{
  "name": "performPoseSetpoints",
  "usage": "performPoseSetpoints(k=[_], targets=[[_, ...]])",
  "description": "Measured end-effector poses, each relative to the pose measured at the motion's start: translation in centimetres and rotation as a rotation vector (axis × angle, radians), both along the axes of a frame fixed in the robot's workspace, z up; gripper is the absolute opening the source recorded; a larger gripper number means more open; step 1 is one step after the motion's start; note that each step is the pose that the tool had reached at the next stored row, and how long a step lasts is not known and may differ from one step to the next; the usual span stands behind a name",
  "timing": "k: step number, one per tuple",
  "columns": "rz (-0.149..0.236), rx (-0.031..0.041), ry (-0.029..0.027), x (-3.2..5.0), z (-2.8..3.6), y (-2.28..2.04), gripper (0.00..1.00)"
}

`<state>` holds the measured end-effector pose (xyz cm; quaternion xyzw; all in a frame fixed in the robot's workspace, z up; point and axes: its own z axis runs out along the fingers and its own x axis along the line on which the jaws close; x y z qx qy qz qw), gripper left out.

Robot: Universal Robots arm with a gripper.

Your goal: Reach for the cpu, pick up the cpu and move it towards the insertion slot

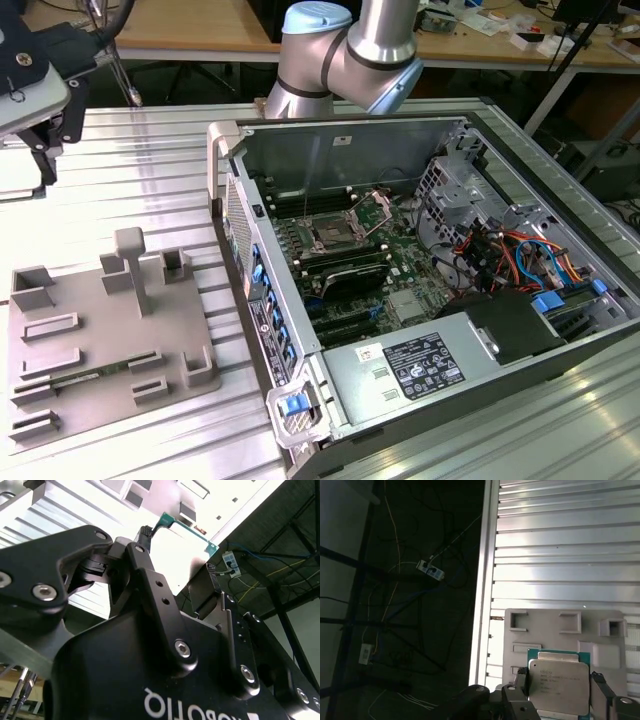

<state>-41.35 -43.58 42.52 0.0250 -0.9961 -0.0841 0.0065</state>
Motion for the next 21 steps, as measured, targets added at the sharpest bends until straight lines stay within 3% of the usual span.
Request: performPoseSetpoints(k=[21], targets=[[0.000,-0.0151,0.0000,1.21,-0.01,0.00,0.55]])
